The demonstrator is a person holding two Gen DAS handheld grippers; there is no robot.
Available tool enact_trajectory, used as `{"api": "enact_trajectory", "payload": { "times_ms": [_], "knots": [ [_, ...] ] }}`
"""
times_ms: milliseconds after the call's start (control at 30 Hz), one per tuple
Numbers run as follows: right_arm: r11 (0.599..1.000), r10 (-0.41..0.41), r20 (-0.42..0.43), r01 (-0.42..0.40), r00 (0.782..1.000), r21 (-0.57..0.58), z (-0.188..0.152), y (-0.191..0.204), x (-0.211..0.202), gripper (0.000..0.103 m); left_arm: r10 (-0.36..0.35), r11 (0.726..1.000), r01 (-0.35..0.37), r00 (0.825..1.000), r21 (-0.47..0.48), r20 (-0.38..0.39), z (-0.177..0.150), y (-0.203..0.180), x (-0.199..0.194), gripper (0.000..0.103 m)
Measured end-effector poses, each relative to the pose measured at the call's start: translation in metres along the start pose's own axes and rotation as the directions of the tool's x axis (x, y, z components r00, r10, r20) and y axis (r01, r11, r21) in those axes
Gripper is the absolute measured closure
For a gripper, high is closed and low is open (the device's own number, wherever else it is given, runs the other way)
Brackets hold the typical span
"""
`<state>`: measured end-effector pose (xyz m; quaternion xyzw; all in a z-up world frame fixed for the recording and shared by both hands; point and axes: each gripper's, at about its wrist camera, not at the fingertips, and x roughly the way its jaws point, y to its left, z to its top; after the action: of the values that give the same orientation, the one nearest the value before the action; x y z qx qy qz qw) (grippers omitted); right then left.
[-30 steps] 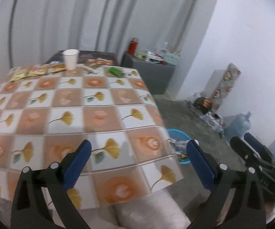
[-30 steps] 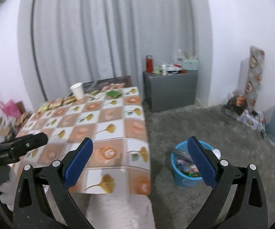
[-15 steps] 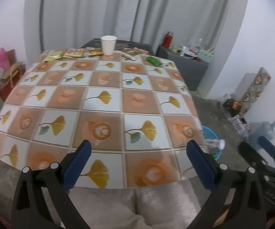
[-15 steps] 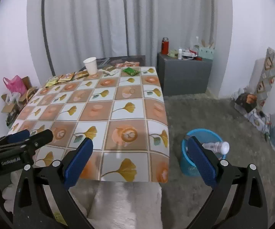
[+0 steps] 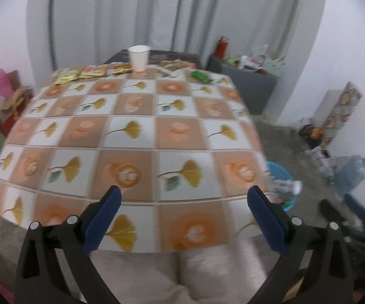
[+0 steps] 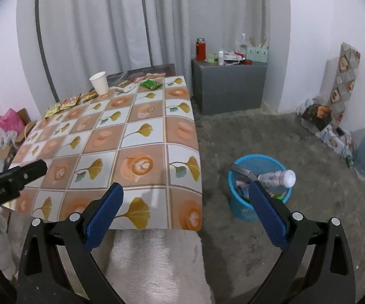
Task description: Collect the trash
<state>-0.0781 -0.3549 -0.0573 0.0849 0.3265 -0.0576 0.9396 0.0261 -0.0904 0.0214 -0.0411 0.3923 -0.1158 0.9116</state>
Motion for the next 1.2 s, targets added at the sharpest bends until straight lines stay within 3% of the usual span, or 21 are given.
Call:
{"api": "enact_trajectory", "payload": {
  "times_ms": [167, 367, 533, 800, 1200],
  "knots": [
    [0.999, -0.023, -0.001, 0.023, 1.000, 0.032, -0.006, -0.012, -0.002, 0.008, -0.052, 0.998, 0.052, 0.999, -0.016, 0.012, 0.000, -0.013, 0.000, 0.006],
    [0.997, -0.048, -0.010, 0.048, 0.999, 0.067, -0.008, -0.025, -0.010, 0.008, -0.015, 0.997, 0.014, 1.000, 0.076, 0.002, -0.005, -0.035, 0.001, 0.006],
    [0.993, -0.049, -0.034, 0.052, 0.998, 0.110, -0.008, -0.034, -0.014, 0.008, 0.013, 0.996, -0.013, 1.000, 0.088, -0.001, -0.010, -0.043, -0.001, 0.006],
    [0.991, -0.094, -0.095, 0.102, 0.991, 0.090, -0.018, -0.042, -0.015, 0.008, 0.055, 0.989, -0.054, 0.998, 0.135, -0.008, -0.020, -0.057, 0.000, 0.006],
    [0.984, -0.168, -0.121, 0.173, 0.978, 0.034, -0.026, -0.044, -0.011, 0.008, 0.127, 0.982, -0.121, 0.991, 0.145, -0.037, -0.023, -0.046, 0.003, 0.006]
  ]
}}
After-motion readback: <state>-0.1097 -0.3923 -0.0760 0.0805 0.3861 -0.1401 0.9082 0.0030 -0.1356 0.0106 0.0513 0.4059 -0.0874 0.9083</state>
